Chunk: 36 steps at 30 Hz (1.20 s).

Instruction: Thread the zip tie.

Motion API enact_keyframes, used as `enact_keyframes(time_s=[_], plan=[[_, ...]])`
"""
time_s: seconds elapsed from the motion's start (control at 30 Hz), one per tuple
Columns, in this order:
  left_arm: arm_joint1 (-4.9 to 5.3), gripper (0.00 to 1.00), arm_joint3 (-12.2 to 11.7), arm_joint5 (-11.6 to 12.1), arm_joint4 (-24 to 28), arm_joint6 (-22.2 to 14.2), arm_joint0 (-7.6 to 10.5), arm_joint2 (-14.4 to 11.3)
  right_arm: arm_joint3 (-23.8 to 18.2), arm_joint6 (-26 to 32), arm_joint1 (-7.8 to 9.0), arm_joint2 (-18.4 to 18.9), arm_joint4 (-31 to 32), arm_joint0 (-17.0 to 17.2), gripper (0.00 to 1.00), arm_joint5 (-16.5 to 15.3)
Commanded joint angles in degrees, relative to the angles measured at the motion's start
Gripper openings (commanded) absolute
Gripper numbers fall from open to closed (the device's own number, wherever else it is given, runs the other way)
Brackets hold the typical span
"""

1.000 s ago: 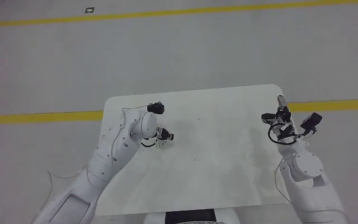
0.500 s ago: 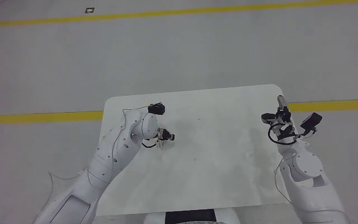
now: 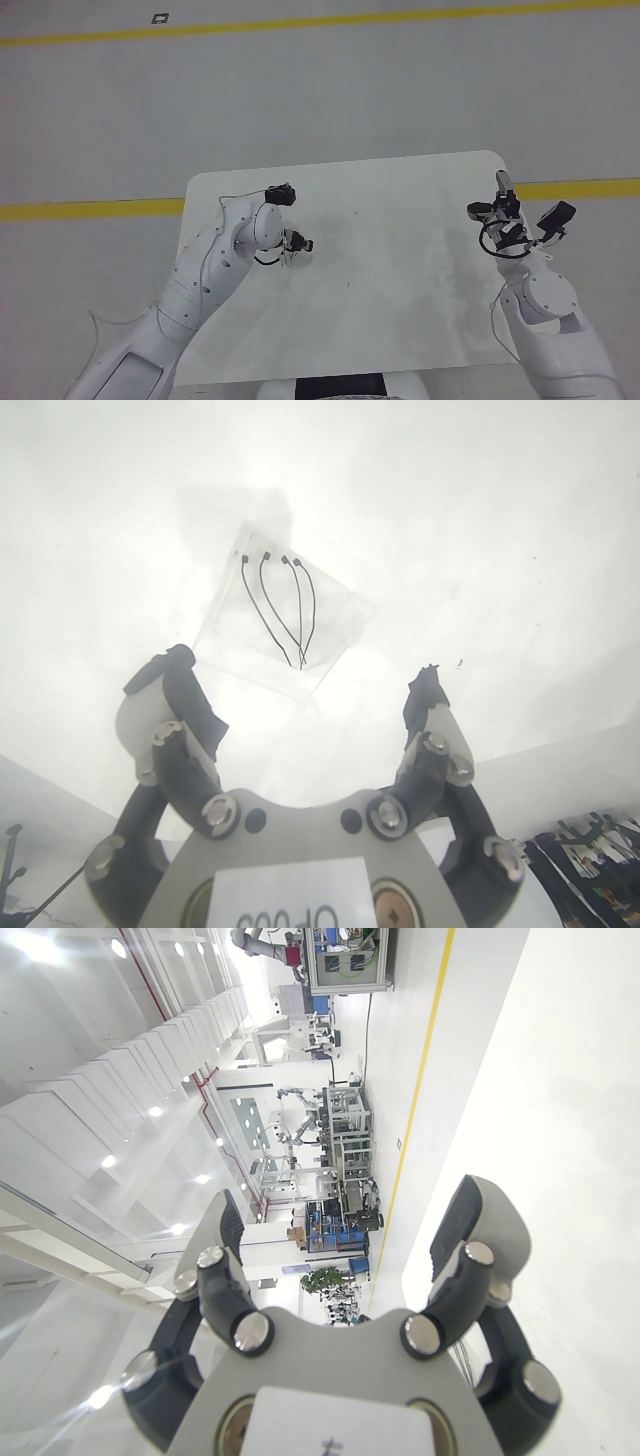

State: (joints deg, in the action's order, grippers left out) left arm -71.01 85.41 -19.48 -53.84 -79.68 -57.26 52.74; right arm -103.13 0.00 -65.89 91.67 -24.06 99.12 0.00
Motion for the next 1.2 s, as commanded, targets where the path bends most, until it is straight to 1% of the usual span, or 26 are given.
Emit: enact_keyframes(time_s=[0.0,0.07,0.27,0.33,0.4,0.53,0.63,0.77,0.8,0.9,0.93,1.03,1.1,1.17], plan=[[-0.32,1.0,0.0,0.0,-0.2,0.0,-0.56,0.8,0.0,0.0,0.0,0.0,0.0,0.0,1.0,0.0],[-0.57,1.0,0.2,0.0,-1.3,0.0,-0.79,1.1,0.0,0.0,0.0,0.0,0.0,0.0,1.0,0.0],[-0.57,1.0,0.2,0.0,-1.3,0.0,-0.79,1.1,0.0,0.0,0.0,0.0,0.0,0.0,1.0,0.0],[-0.57,1.0,0.6,0.7,-1.3,1.1,-1.1,0.9,0.0,0.0,0.0,0.0,0.0,0.0,1.0,0.0],[-0.42,1.0,1.1,0.3,-1.3,2.8,-1.92,1.3,0.0,0.0,0.0,0.0,0.0,0.0,1.0,0.0],[-0.2,1.0,2.3,0.0,-2.6,1.4,-2.74,2.5,0.0,0.0,0.0,0.0,0.0,0.0,1.0,0.0],[-0.24,1.0,3.6,0.0,-3.3,0.5,-3.5,3.3,0.0,0.0,0.0,0.0,0.0,0.0,1.0,0.0],[-0.4,1.0,4.7,0.0,-3.9,0.0,-4.29,4.3,0.0,0.0,0.0,0.0,0.0,0.0,1.0,0.0],[-0.45,0.97,4.8,0.0,-4.1,0.0,-4.41,4.4,0.0,0.0,0.0,0.0,0.0,0.0,1.0,0.0],[-0.64,0.78,4.9,0.0,-3.7,0.4,-4.46,5.0,0.0,0.0,0.0,0.0,0.0,0.0,1.0,0.0],[-0.68,0.69,4.7,0.0,-3.6,0.4,-4.42,5.1,0.0,0.0,0.0,0.0,0.0,0.0,1.0,0.0],[-0.85,0.49,4.0,0.0,-3.2,0.7,-4.21,5.3,0.0,0.0,0.0,0.0,0.0,0.0,1.0,0.0],[-1.01,0.47,3.5,0.0,-3.0,0.7,-4.04,5.1,0.0,0.0,0.0,0.0,0.0,0.0,1.0,0.0],[-1.2,0.42,2.9,0.0,-3.1,0.6,-3.8,4.9,0.0,0.0,0.0,0.0,0.0,0.0,1.0,0.0]])
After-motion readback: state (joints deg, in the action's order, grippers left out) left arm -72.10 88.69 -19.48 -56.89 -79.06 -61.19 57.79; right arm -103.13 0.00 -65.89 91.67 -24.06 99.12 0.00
